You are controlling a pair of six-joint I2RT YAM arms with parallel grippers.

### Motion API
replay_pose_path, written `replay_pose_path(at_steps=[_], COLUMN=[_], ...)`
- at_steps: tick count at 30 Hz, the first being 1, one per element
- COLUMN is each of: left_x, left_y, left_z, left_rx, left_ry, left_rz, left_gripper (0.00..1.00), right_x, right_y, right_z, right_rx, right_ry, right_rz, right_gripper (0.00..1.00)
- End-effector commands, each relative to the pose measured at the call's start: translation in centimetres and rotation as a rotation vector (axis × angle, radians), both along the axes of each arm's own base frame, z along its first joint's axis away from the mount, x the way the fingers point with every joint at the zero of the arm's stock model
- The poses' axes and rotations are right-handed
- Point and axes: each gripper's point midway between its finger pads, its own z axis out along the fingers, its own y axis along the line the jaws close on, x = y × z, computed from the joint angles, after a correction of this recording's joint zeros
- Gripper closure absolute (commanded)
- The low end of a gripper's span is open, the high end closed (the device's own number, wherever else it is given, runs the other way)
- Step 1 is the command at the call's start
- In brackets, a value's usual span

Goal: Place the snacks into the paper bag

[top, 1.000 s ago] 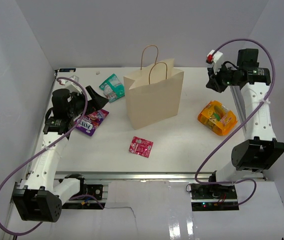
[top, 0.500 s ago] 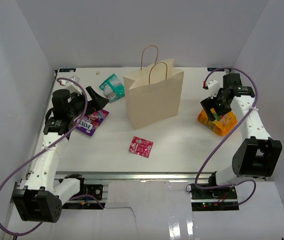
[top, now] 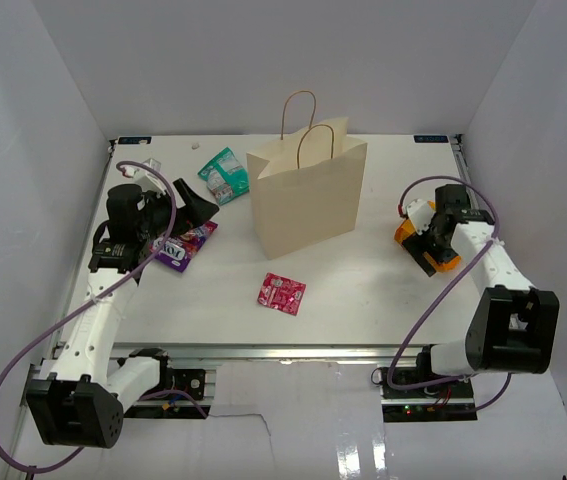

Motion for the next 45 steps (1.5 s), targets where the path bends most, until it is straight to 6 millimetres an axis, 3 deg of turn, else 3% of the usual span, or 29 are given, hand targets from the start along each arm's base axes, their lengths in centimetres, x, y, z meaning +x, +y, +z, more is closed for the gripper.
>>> replay_pose_path(at_steps=[1,7,11,17,20,21,24,28,31,33,35,45], left_x=[-0.4,-0.7,-0.8,-1.2,-1.2,-1.1,-0.8,-0.6,-0.6,-0.7,-0.7,-0.5], left_y=[-0.3,-0.2,-0.2,0.2,0.3,0.3,0.2,0.1,0.2,0.2,0.2,0.1], left_z=[0.6,0.3,0.3,0.0,-0.3,-0.3,0.0,0.1,0.1,0.1,0.1,0.2], left_rx=[-0.007,0.001,0.005,0.032,0.036,0.036,0.034,0.035,0.039,0.04,0.041,0.036], left_ry=[-0.035,-0.036,-0.039,-0.039,-0.034,-0.032,-0.037,-0.039,-0.041,-0.04,-0.04,-0.041], left_rz=[-0.016,-0.016,-0.02,-0.01,-0.006,-0.006,-0.009,-0.012,-0.012,-0.011,-0.01,-0.009], left_gripper=[0.02,0.02,0.02,0.02,0.02,0.02,0.02,0.02,0.02,0.02,0.02,0.02], right_x=[3.3,6.1,6.8,5.5,4.8,4.3,4.2,4.2,4.4,4.7,5.4,8.5], right_y=[-0.7,-2.3,-2.6,-2.6,-3.4,-3.7,-3.9,-3.8,-3.6,-3.3,-3.1,-0.3], right_z=[1.9,1.1,-0.2,-2.0,-3.0,-3.6,-4.3,-4.7,-4.5,-3.6,-2.2,8.9], right_rx=[-0.117,-0.189,-0.191,-0.182,-0.227,-0.24,-0.245,-0.232,-0.221,-0.206,-0.191,-0.064], right_ry=[-0.193,-0.235,-0.207,-0.148,-0.14,-0.127,-0.114,-0.105,-0.112,-0.144,-0.187,-0.47], right_rz=[0.205,0.127,0.089,0.064,0.043,0.037,0.01,0.005,0.009,0.012,0.016,0.099], right_gripper=[0.1,0.02,0.15,0.25,0.33,0.43,0.61,0.7,0.84,0.92,0.92,0.92])
